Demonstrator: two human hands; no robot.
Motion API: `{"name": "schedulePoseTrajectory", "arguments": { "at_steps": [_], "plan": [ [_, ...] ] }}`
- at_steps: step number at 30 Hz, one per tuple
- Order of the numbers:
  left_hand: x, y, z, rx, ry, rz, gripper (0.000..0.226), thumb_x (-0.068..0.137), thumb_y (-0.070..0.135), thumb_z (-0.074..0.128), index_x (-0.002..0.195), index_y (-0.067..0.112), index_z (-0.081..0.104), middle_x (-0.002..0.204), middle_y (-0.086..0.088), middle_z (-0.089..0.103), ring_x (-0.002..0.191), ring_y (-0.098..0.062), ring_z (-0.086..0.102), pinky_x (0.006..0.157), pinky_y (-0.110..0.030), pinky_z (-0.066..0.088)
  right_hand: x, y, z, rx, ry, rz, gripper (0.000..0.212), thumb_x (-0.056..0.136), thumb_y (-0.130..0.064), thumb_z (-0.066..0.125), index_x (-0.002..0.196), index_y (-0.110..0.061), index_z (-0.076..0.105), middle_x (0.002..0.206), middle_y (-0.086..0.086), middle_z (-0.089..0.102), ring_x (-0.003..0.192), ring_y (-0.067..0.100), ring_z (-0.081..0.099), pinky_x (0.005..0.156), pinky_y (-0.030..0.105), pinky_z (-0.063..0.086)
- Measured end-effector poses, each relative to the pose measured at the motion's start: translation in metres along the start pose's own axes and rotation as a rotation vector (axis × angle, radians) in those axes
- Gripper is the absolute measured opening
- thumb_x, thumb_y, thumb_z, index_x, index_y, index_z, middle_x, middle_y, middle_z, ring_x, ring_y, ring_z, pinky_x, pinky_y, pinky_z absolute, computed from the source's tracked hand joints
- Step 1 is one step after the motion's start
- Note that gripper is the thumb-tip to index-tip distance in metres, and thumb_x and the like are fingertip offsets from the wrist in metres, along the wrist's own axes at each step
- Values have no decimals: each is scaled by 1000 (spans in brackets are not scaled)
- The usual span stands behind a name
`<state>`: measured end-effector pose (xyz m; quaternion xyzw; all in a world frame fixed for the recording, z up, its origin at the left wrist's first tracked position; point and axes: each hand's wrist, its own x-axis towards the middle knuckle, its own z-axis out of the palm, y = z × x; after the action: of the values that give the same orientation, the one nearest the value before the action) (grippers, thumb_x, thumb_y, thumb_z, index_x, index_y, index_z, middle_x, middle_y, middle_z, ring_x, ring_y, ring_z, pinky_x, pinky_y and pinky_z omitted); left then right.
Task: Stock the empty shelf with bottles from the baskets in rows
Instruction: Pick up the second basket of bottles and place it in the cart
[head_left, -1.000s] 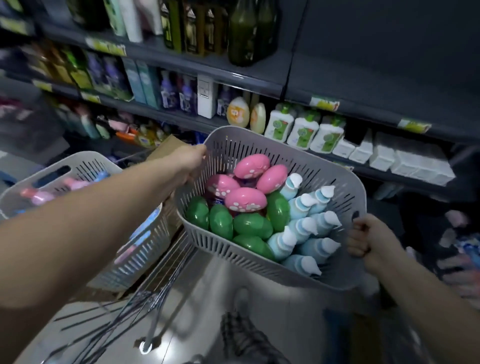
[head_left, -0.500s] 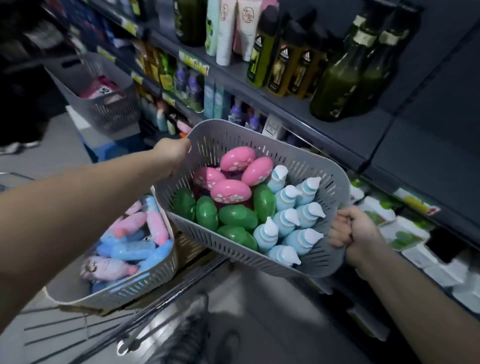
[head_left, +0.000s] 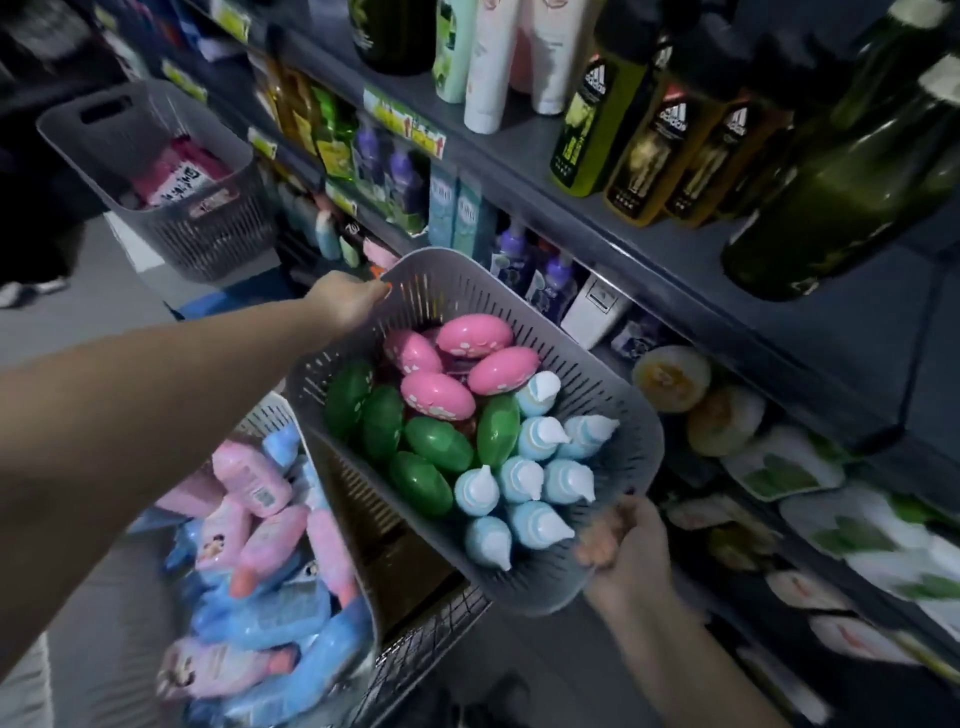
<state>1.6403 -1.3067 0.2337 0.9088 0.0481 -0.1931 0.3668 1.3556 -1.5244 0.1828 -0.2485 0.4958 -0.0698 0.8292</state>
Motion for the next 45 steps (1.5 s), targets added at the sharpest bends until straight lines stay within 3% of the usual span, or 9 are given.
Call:
{"name": "schedulePoseTrajectory", "arguments": {
  "at_steps": [5,8,12,15,23,26,33,41,45],
  "plan": [
    [51,-27,13,48,-85,25,28,94,33,52,81,10,59,78,-7,56,80,-24,51,68,-31,39,24,48,5,-53,19,-3,42,89,-19,43,47,-19,35,36,-1,24,30,14,23,47,29,25],
    [67,-38,20,73,-137,18,29,93,37,54,74,14,58,70,-2,54,71,-22,51,65,-32,40,26,73,5,-12,48,41,31,67,-19,55,42,-18,37,38,1,26,32,15,26,52,34,22],
    [81,-42,38,195,-242,60,38,90,44,52,81,9,66,88,-8,63,85,-22,55,76,-30,39,22,94,-3,55,140,143,40,83,-12,42,43,-15,35,37,4,25,30,17,28,52,37,22],
    [88,-62,40,271,-266,39,46,95,44,47,98,5,71,105,-14,65,94,-24,55,82,-31,42,16,110,-4,61,144,189,37,77,-12,41,40,-15,37,37,4,24,30,17,28,52,36,20],
    [97,-74,51,332,-273,33,48,98,41,44,107,0,67,117,-20,63,104,-30,57,88,-34,43,26,127,-7,-1,162,174,42,87,-6,37,46,-13,37,41,6,27,32,19,30,53,37,28],
    [98,-73,51,405,-265,73,51,100,42,39,116,1,63,122,-21,61,111,-34,56,89,-35,43,28,122,-7,-122,145,180,44,89,-6,40,46,-11,39,42,9,31,35,21,34,53,37,30],
    [78,-81,58,615,-184,205,33,95,39,52,111,11,44,110,-14,60,90,-30,53,75,-36,42,43,102,-18,-496,115,214,43,92,-16,50,51,-1,50,52,18,50,50,28,49,55,33,42],
    [58,-80,62,692,-57,159,63,87,43,62,133,8,39,131,-19,49,120,-40,48,97,-50,37,39,104,-2,-412,180,183,31,95,-10,52,64,-8,51,48,7,52,52,24,47,57,35,42],
    [42,-90,70,701,-53,202,85,87,47,63,149,11,19,144,-18,37,133,-38,35,107,-54,27,34,106,-6,-415,190,173,36,97,-9,50,61,-8,49,46,5,51,50,22,46,58,33,41]
  ]
}}
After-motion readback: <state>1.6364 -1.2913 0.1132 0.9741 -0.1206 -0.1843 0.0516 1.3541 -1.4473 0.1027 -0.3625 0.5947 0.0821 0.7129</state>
